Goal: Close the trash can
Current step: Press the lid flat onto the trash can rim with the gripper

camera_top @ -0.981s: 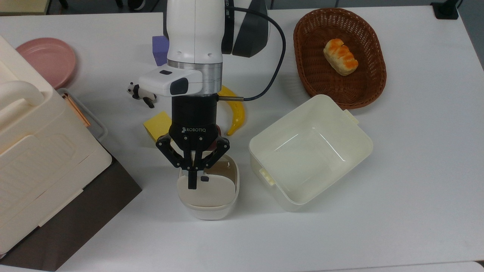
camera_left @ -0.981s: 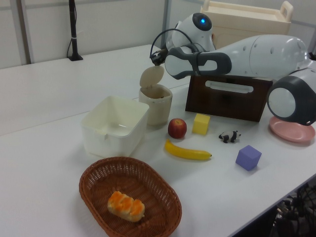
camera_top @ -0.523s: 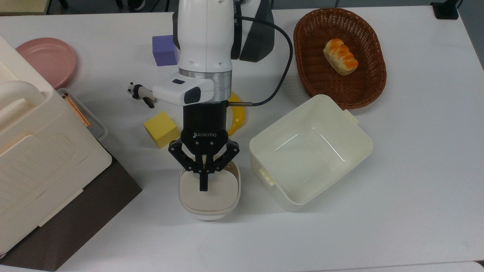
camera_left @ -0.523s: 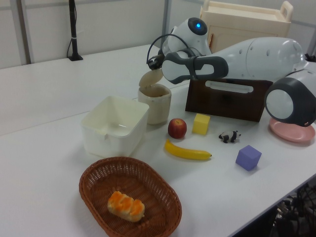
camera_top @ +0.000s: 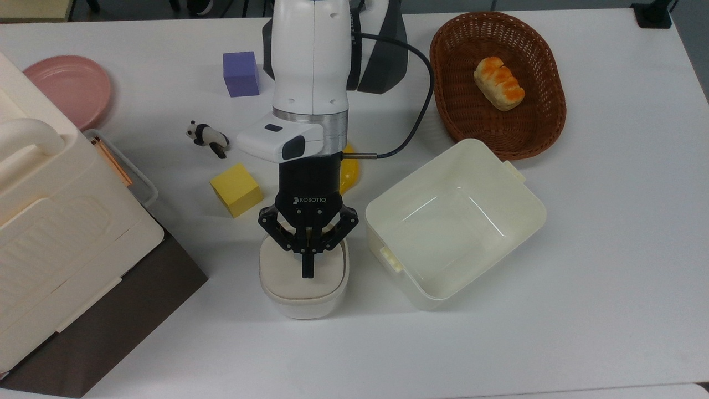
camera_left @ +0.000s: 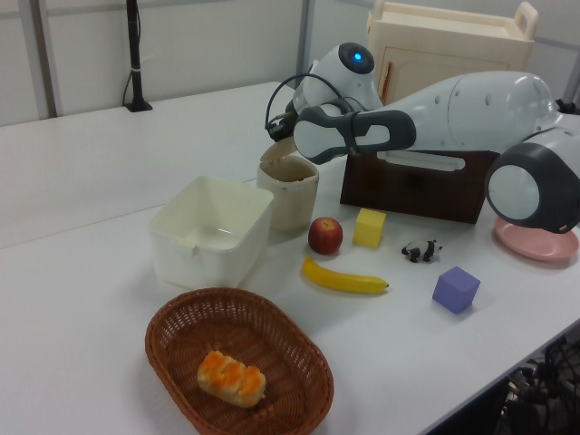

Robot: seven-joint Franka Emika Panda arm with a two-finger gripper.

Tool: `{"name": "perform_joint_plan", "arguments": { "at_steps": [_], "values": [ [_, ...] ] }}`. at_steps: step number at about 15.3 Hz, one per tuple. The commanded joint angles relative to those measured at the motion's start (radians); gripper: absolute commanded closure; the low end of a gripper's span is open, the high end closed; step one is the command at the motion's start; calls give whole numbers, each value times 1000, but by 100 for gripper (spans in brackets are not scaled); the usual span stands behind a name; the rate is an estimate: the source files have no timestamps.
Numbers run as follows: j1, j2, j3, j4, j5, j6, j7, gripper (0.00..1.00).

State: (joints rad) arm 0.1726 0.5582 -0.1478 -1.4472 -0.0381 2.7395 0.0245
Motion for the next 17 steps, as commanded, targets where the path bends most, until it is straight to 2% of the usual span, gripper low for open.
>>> {"name": "perform_joint_plan", "arguments": {
  "at_steps": [1,4,17],
  "values": [
    [10,-80,-9,-81,-3,-9,46,100],
    [8,-100,-12,-96,-5,-49,72,100],
    [8,-104,-13,-209,-14,-50,72,100]
  ]
}}
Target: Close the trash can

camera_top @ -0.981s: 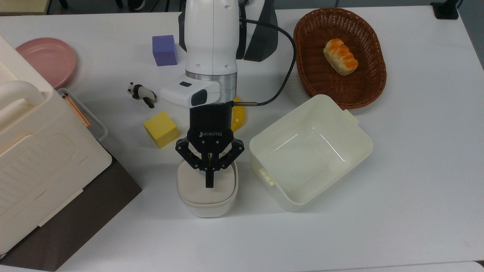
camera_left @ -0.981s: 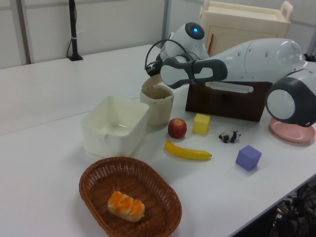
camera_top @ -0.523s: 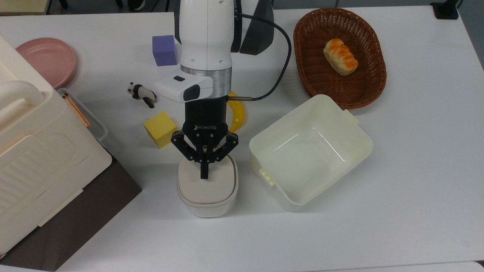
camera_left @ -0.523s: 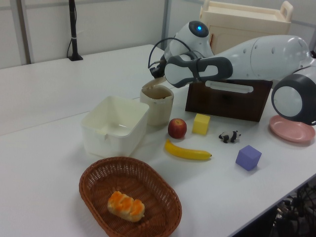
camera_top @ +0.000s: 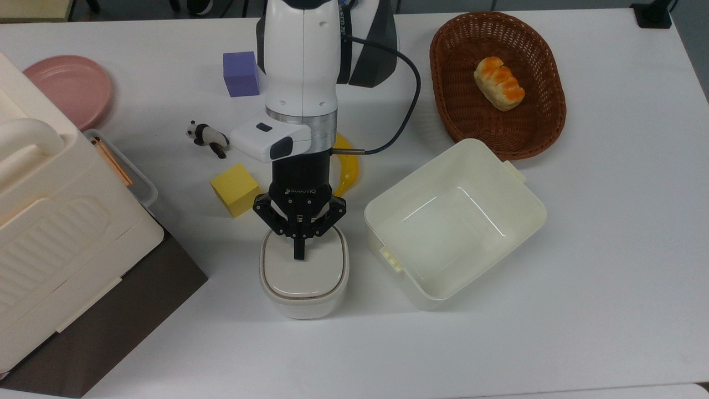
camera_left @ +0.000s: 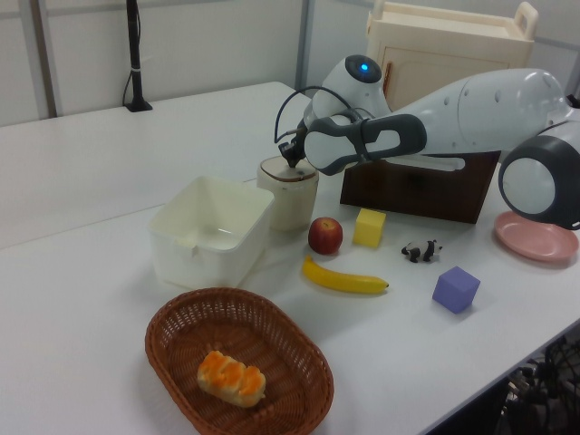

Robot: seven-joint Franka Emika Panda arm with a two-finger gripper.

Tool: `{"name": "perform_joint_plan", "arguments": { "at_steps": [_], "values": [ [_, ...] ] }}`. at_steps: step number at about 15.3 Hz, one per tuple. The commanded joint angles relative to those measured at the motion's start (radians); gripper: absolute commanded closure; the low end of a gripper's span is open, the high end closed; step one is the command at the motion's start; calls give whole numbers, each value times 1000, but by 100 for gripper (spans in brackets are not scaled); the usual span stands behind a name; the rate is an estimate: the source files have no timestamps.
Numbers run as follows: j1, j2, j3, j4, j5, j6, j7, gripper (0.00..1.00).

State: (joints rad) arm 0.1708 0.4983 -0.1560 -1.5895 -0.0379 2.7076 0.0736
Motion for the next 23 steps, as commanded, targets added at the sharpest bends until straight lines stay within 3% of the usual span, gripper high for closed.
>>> {"name": "perform_joint_plan", "arguments": {
  "at_steps": [1,12,16,20,23],
  "values": [
    [10,-44,-5,-67,-14,-19,23,100],
    [9,-38,-3,-104,-76,-19,26,100],
    [1,-112,-3,-76,-59,-52,49,100],
    [1,-220,1,-43,-39,-276,49,100],
    [1,-294,3,0,2,-548,48,100]
  ]
}}
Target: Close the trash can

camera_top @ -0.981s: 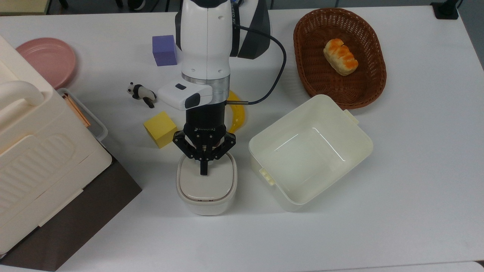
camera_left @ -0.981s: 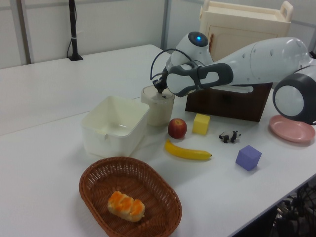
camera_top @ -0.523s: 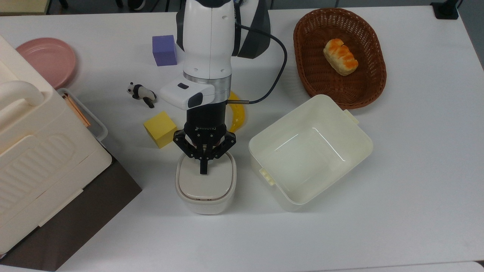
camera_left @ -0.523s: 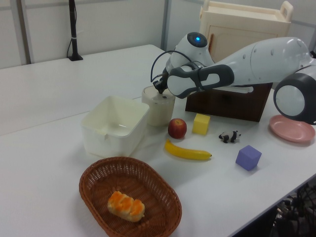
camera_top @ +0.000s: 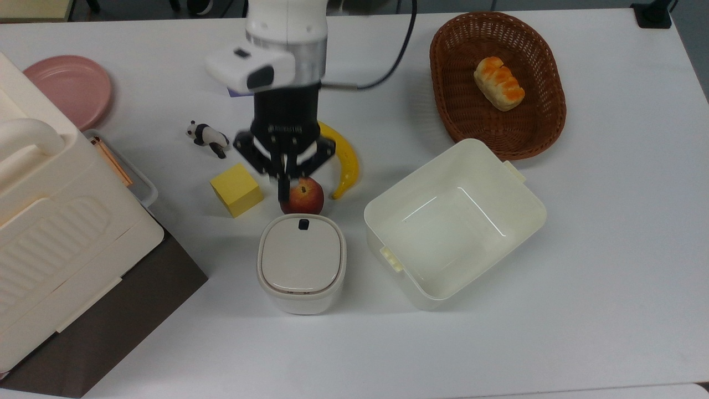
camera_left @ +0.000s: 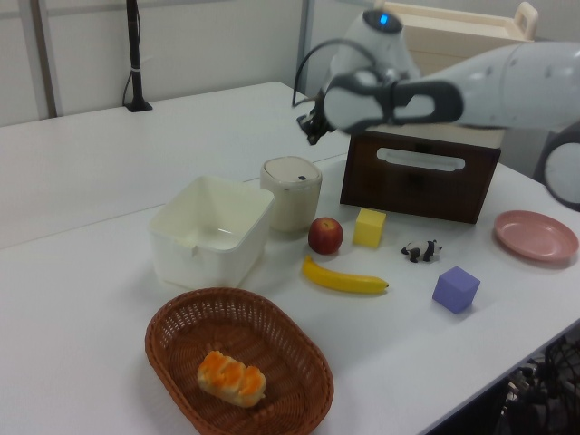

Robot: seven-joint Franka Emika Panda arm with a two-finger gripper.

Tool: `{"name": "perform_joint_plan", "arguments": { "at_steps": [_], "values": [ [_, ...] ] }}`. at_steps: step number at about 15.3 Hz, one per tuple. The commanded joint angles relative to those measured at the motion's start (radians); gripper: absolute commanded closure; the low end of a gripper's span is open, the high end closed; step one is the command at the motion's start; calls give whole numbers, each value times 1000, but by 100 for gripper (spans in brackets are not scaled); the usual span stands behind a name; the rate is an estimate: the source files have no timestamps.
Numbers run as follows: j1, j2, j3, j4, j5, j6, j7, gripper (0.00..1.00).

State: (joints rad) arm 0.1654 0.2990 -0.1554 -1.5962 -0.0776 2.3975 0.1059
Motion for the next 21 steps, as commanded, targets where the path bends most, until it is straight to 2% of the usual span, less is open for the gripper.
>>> {"name": "perform_joint_plan", "arguments": {
  "at_steps": [1,3,4,5,7,8,15,18,21],
  "values": [
    [6,-109,2,48,71,-374,11,97],
    [-3,-142,-1,123,99,-662,-29,86],
    [-4,-170,-3,127,99,-745,-53,72],
    [-4,-202,-4,127,101,-802,-75,64],
    [-9,-262,-9,119,101,-876,-95,18],
    [-7,-279,-9,105,101,-886,-98,0],
    [-14,-340,-4,18,84,-816,-103,0],
    [-26,-340,-4,-2,108,-736,-68,0],
    [-38,-340,-4,-8,166,-707,-64,0]
  ]
}}
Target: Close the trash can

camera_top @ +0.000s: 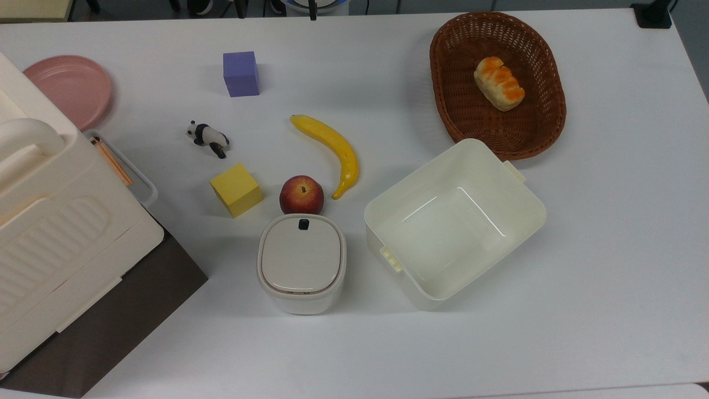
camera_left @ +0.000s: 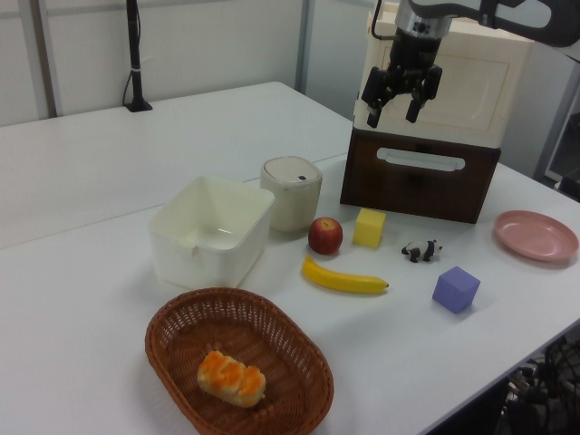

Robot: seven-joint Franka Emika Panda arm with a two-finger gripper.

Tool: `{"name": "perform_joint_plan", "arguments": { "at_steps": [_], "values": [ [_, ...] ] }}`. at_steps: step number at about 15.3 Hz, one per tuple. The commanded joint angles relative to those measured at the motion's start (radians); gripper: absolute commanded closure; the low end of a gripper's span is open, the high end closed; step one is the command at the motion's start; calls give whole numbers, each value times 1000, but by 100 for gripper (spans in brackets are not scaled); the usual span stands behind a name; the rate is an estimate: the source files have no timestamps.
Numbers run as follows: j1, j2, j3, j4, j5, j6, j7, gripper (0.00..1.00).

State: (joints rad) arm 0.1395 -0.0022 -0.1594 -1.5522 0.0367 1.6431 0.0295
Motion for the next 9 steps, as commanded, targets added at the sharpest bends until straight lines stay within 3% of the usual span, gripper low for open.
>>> {"name": "perform_joint_plan", "arguments": {
  "at_steps": [1,9],
  "values": [
    [-11,-39,0,-51,55,47,27,0],
    [-15,-42,-20,-43,48,41,13,0]
  ]
}}
